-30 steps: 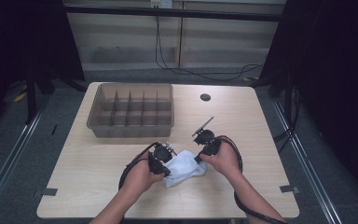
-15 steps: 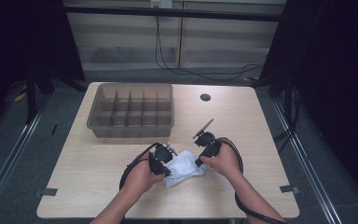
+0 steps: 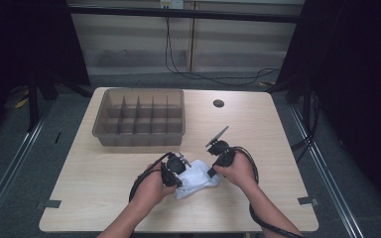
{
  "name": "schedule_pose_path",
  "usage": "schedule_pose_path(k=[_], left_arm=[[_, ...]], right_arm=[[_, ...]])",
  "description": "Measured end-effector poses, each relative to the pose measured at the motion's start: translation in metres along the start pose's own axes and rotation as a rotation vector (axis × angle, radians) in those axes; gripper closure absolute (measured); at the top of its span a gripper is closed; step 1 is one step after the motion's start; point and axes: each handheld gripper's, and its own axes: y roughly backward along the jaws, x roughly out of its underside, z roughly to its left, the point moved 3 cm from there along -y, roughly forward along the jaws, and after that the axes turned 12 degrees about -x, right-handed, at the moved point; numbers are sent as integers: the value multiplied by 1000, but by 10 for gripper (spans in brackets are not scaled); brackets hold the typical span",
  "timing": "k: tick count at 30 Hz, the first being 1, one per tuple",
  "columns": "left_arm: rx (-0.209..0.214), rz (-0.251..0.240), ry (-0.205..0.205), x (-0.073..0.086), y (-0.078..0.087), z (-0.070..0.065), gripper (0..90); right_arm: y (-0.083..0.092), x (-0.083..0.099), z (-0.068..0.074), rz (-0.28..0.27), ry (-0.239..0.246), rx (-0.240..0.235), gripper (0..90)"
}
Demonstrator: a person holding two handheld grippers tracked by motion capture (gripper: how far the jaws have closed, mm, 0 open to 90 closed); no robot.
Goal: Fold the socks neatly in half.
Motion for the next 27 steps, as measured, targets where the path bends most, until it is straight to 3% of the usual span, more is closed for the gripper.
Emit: schedule_pose_path(k=[7, 16, 27], left_arm=[[1, -4, 2, 0, -1, 0, 896], [-3, -9, 5, -1, -2, 0, 900], [-14, -30, 15, -5, -4, 1, 900]], right_arm=[[0, -1, 2, 1, -9, 9, 846], [11, -7, 5, -18, 9, 58, 858], [22, -8, 6, -45, 7, 56, 859]])
